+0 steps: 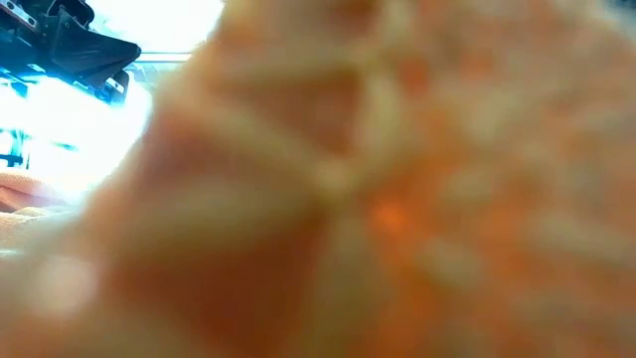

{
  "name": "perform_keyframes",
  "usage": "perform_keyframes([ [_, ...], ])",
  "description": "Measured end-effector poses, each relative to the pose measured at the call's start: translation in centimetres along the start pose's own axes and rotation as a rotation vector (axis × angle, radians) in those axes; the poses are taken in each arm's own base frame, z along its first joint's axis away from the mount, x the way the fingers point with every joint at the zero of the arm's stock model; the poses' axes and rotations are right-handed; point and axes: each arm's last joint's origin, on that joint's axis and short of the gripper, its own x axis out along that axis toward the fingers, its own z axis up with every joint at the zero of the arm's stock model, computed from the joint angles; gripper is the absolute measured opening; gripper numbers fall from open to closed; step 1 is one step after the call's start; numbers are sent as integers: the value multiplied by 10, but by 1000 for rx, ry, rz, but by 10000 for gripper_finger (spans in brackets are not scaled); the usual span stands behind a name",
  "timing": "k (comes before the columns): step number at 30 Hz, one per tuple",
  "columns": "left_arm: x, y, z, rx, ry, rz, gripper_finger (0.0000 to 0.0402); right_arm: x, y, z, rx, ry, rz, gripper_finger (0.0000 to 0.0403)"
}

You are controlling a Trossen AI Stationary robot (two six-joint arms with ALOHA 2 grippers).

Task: Sort microfiber towel by color & place in baskets
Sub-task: Put the yellow towel into the top transparent bin

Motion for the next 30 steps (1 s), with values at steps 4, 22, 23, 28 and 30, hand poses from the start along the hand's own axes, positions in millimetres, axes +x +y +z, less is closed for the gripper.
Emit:
perform_keyframes([
  [4,0,0,0,0,0,0,0,9,2,1,5,17,43,190],
  [22,0,0,0,0,0,0,0,-62,-1,-8,-7,-114,75,7],
  [23,0,0,0,0,0,0,0,-74,-2,-11,-8,-141,73,5],
  [28,0,0,0,0,0,0,0,-134,-8,-25,-5,-314,42,3],
  [30,0,0,0,0,0,0,0,-159,-10,-33,-10,-391,25,2],
])
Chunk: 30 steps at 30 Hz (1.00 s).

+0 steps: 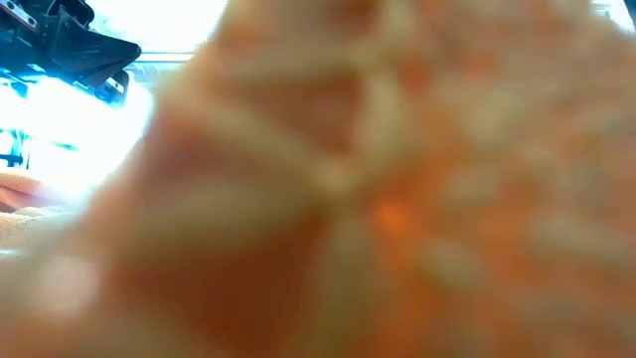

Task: Sort microfiber towel by color & place in baskets
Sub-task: Put the yellow towel into the top transparent bin

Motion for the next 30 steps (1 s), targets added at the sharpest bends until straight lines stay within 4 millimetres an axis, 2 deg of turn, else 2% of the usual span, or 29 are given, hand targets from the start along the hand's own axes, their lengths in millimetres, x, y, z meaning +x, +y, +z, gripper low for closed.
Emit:
perform_keyframes([
  [4,0,0,0,0,0,0,0,-55,-3,-5,4,-121,-29,1],
  [8,0,0,0,0,0,0,0,-109,-4,-19,19,-225,-61,1],
  [16,0,0,0,0,0,0,0,-201,-11,-70,98,-352,-146,0],
  [23,0,0,0,0,-1,0,0,-253,-20,-122,171,-402,-146,0],
  [26,0,0,0,0,-1,0,0,-268,-28,-145,205,-398,-137,0],
  [30,0,0,0,0,-1,0,0,-282,-37,-165,232,-432,-25,0],
])
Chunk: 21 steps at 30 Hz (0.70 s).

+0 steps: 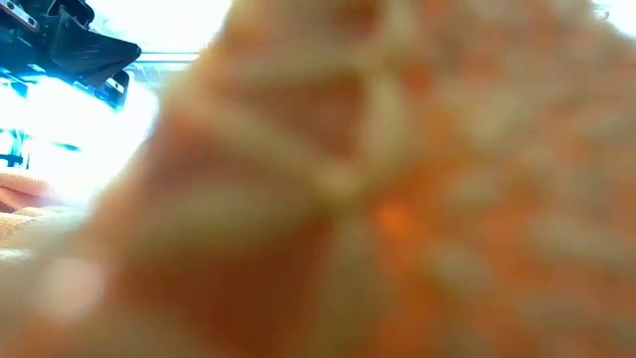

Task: Sort microfiber towel by color & place in baskets
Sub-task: Put the yellow towel into the top transparent bin

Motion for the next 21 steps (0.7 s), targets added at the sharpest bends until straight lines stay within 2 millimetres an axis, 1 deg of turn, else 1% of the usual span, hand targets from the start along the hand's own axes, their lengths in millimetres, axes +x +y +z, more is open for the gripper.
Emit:
perform_keyframes([
  [2,0,0,0,0,0,0,0,-6,-6,-5,42,0,29,0],
  [5,0,0,0,0,0,0,0,-11,-17,-16,53,17,58,0],
  [10,0,0,0,0,0,0,0,-6,-31,-45,97,131,124,0],
  [13,0,0,0,0,0,0,0,3,-39,-70,118,206,116,0],
  [16,0,0,0,0,0,0,0,17,-44,-98,135,270,72,0],
  [21,0,0,0,0,0,0,0,44,-42,-139,151,400,12,0],
])
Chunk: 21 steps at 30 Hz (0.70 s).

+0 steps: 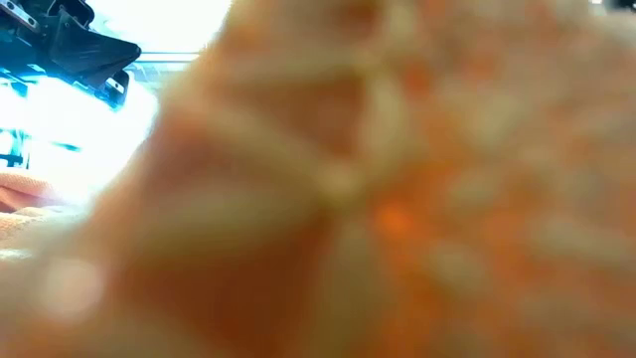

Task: Sort microfiber towel by color & place in baskets
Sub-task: Put the yellow towel into the top transparent bin

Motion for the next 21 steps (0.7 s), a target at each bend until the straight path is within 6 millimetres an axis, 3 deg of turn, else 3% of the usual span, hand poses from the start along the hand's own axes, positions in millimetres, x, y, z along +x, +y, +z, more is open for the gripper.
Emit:
perform_keyframes([
  [8,0,0,0,0,0,0,0,57,30,-15,-118,14,49,0],
  [13,0,0,0,0,0,0,0,89,43,-23,-200,70,-28,1],
  [17,0,0,0,0,0,0,0,105,47,-25,-217,149,-91,21],
  [21,0,0,0,0,0,0,0,110,49,-21,-202,172,-128,65],
])
